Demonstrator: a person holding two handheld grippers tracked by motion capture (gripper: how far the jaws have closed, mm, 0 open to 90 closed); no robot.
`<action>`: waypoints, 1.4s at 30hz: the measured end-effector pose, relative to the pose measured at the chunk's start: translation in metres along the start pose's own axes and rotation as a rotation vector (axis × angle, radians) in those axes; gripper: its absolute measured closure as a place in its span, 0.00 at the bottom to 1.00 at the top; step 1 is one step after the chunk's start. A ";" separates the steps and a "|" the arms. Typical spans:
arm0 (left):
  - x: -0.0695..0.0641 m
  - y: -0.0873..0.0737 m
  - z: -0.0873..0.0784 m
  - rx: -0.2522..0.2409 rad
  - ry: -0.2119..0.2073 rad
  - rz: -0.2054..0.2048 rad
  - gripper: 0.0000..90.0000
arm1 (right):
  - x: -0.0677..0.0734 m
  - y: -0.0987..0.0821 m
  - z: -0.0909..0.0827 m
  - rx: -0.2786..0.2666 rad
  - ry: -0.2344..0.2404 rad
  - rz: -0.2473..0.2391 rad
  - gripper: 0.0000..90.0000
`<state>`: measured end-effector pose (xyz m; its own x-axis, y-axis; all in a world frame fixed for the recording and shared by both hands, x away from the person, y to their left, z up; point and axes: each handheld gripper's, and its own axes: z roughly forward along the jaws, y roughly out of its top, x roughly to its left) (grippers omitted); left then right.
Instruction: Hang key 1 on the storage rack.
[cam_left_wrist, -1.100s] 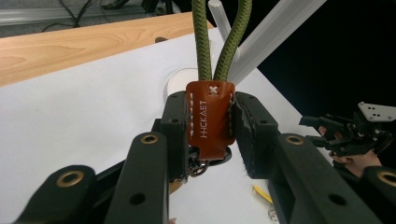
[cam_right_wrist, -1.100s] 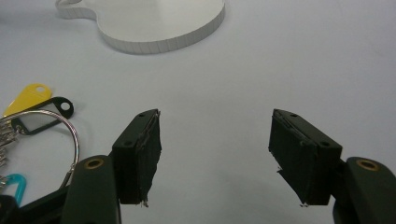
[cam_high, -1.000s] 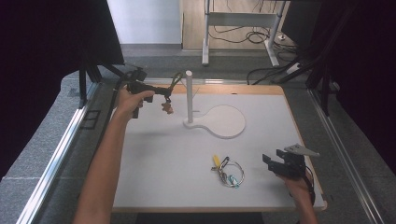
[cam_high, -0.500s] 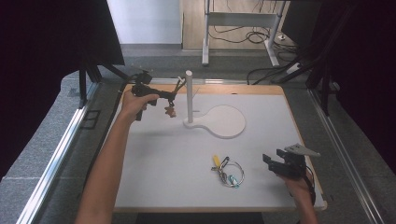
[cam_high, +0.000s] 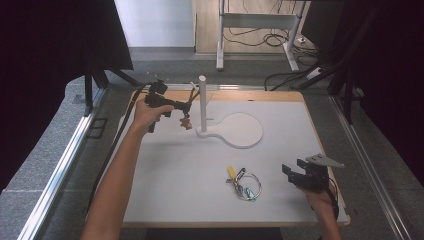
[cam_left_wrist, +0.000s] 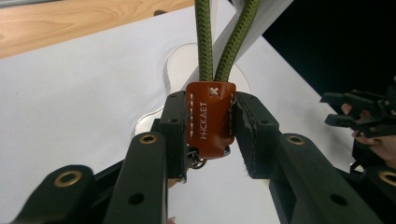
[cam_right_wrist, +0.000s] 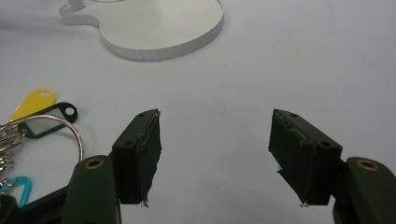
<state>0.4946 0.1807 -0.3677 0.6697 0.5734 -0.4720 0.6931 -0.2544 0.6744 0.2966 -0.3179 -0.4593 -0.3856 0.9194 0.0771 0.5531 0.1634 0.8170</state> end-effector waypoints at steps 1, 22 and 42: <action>0.000 0.000 0.000 0.000 0.000 0.001 0.74 | 0.000 0.000 0.000 -0.002 0.000 -0.002 0.38; -0.028 -0.034 -0.045 -0.086 0.060 0.065 0.49 | 0.001 0.002 -0.003 -0.009 0.005 -0.017 0.38; -0.065 -0.109 -0.043 -0.014 0.123 0.179 0.48 | 0.020 0.002 -0.001 -0.004 0.088 -0.158 0.40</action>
<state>0.3639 0.2049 -0.3860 0.7434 0.6113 -0.2715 0.5618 -0.3503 0.7495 0.2893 -0.2999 -0.4555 -0.5310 0.8474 -0.0032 0.4773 0.3021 0.8252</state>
